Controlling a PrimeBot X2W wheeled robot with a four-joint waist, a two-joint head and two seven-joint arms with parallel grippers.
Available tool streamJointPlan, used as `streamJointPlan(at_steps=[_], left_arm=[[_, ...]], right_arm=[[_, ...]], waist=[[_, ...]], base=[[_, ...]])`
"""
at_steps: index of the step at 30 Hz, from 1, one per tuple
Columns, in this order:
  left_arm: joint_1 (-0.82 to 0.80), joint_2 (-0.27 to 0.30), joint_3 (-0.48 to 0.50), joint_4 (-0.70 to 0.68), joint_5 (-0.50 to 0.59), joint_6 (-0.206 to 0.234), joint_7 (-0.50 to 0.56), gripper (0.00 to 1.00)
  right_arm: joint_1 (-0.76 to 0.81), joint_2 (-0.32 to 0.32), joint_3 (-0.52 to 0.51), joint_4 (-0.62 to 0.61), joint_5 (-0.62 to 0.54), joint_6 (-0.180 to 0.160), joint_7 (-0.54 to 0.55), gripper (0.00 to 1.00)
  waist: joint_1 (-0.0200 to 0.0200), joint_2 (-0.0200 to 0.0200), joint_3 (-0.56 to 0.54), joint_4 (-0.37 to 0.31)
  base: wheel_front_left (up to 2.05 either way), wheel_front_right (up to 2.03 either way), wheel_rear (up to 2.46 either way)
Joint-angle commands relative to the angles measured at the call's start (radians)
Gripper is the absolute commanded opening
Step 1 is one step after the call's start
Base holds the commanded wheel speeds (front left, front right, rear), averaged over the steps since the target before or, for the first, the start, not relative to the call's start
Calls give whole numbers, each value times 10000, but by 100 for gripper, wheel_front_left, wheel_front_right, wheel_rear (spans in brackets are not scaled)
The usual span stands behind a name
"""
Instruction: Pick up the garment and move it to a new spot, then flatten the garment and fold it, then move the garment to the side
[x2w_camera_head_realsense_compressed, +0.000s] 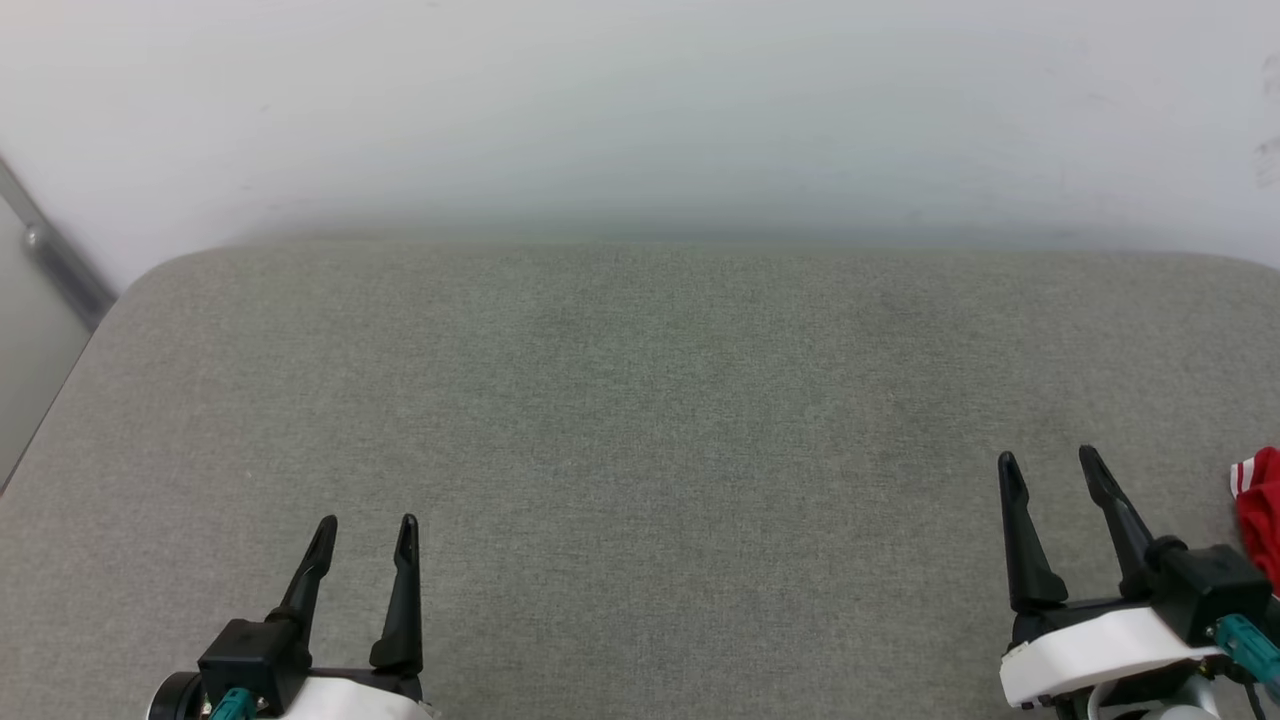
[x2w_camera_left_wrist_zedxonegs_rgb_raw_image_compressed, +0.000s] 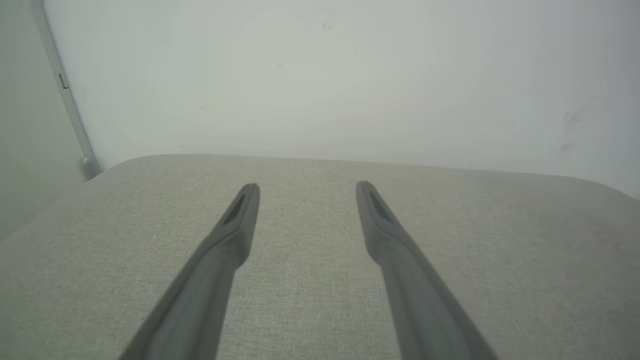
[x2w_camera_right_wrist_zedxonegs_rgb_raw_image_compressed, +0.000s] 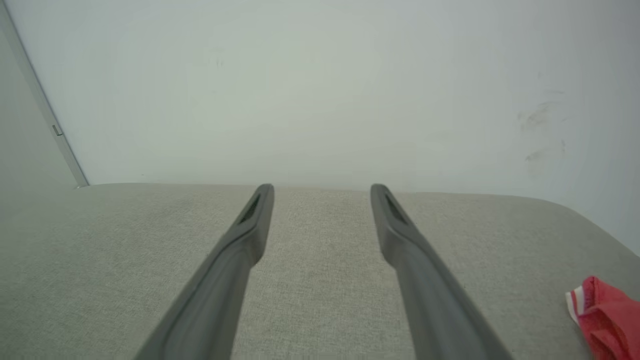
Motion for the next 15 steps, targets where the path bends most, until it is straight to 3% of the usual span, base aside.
streamJointPlan(at_steps=[1,15], left_arm=[[86,-7,-33,-83,-51,-27,-22,100],[80,-55,87,-207,143,-48,-22,100]], right_arm=[[145,35,-26,82,45,-6,-132,100],[283,47,40,473,367,-6,-472,100]], waist=[[2,0,-13,-38],[2,0,45,-208]], base=[[0,0,0],[0,0,0]])
